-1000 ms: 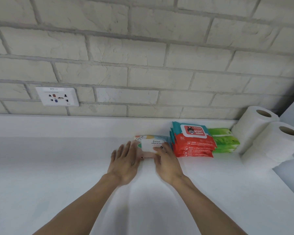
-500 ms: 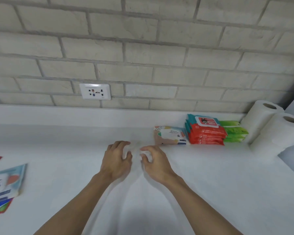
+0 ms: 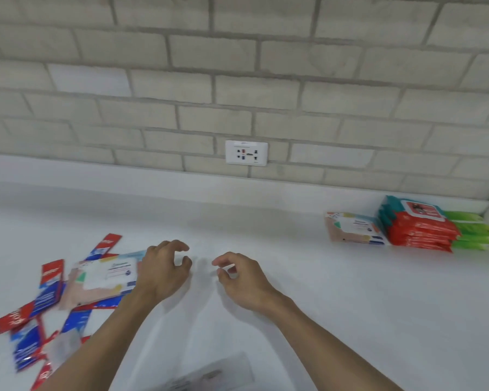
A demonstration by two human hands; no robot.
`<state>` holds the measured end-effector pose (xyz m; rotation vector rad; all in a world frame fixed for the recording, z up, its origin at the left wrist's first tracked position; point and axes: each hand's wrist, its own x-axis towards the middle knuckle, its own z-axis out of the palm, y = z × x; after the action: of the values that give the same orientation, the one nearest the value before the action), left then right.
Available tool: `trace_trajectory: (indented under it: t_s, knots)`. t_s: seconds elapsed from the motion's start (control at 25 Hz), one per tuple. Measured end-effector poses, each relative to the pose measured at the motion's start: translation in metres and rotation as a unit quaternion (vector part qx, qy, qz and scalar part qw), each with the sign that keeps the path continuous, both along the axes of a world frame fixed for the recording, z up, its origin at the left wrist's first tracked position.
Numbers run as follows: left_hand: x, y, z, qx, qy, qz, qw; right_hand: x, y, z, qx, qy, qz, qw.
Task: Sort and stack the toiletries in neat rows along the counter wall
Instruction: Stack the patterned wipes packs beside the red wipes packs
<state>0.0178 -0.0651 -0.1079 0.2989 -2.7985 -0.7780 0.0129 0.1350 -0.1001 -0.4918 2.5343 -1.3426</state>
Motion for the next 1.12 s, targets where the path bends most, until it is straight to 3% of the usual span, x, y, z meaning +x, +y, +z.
trace_trajectory:
  t_s: [0.2,0.32,0.52,0.88,1.12]
  knots:
    - [0.019,-0.085,0.009,-0.006,-0.073,0.085,0.994,0.012,-0.084,0.002,0.047,0.008,0.077,0.996]
    - [0.023,-0.128,0.010,-0.026,-0.160,0.139,0.977,0.016,-0.129,0.001,0.105,0.050,0.135,0.984]
    - [0.024,-0.164,0.013,0.034,-0.250,0.175,0.952,0.017,-0.177,-0.018,0.220,0.111,0.196,0.949]
    - [0.013,-0.156,0.013,0.213,-0.146,0.180,0.949,0.025,-0.164,-0.034,0.217,0.129,0.147,0.956]
    - [0.006,-0.137,0.022,0.361,-0.127,0.077,0.921,0.027,-0.159,-0.041,0.186,0.119,0.110,0.969]
